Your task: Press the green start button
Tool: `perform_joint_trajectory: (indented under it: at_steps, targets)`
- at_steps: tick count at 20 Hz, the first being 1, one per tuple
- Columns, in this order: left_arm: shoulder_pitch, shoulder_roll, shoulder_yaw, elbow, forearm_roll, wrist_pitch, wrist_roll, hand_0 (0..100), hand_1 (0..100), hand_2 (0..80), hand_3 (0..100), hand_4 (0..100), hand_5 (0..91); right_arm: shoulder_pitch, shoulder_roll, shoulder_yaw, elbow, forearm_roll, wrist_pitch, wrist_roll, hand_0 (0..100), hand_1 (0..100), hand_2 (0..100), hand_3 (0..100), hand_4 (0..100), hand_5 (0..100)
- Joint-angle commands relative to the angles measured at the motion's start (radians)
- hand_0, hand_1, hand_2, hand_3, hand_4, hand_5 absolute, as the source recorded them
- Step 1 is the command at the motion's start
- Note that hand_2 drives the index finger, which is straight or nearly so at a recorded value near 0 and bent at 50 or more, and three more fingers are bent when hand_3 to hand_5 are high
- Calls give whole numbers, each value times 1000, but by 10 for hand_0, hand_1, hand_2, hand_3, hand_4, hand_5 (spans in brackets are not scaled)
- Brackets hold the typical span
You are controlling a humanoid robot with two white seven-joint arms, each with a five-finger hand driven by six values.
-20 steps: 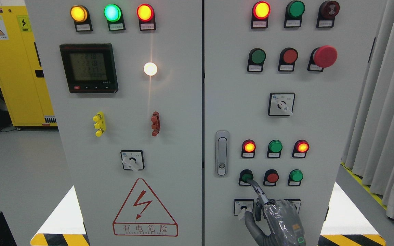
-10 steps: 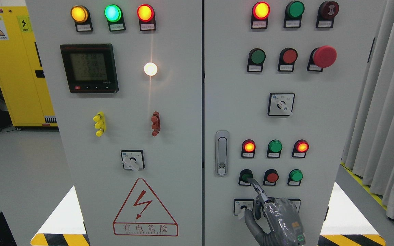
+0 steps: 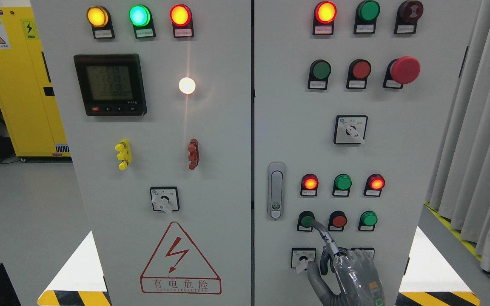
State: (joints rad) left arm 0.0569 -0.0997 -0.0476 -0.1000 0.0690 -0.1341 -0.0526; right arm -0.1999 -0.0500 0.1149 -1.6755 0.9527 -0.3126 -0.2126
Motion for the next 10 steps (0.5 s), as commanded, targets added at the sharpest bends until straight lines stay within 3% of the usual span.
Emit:
perform_joint_trajectory:
  at_steps: [1,2,5,6,7,8,9,10]
  targets:
    - [1,0,0,0,0,1,0,120,556,0,0,0,0,54,6,44,-101,-185,0,13,833,865,49,846,919,929]
    - [0,0,0,0,0,1,0,120,556,0,0,0,0,68,4,58,-118,-278,1,18,843,866,50,844,913,922]
    - [0,0,0,0,0,1,0,120,556,0,0,0,0,112,4,74,-180,-551,12,90,810,808,71,595,723,740]
    - [0,0,0,-1,0,1,0,120,556,0,0,0,0,126,4,74,-199,-640,18,117,820,779,72,446,529,560]
    - [0,0,0,0,0,1,0,120,556,0,0,0,0,137,4,74,-217,-714,33,133,812,773,71,418,503,522]
    - [0,0,0,-1,0,1,0,120,556,0,0,0,0,148,4,74,-239,-776,59,137,826,739,40,302,358,329]
    - [1,0,0,0,0,1,0,120,556,0,0,0,0,155,3,75,-256,-829,79,137,810,719,17,236,288,254]
    - [0,0,0,0,0,1,0,120,556,0,0,0,0,163,1,75,-268,-872,90,139,799,700,3,228,282,246]
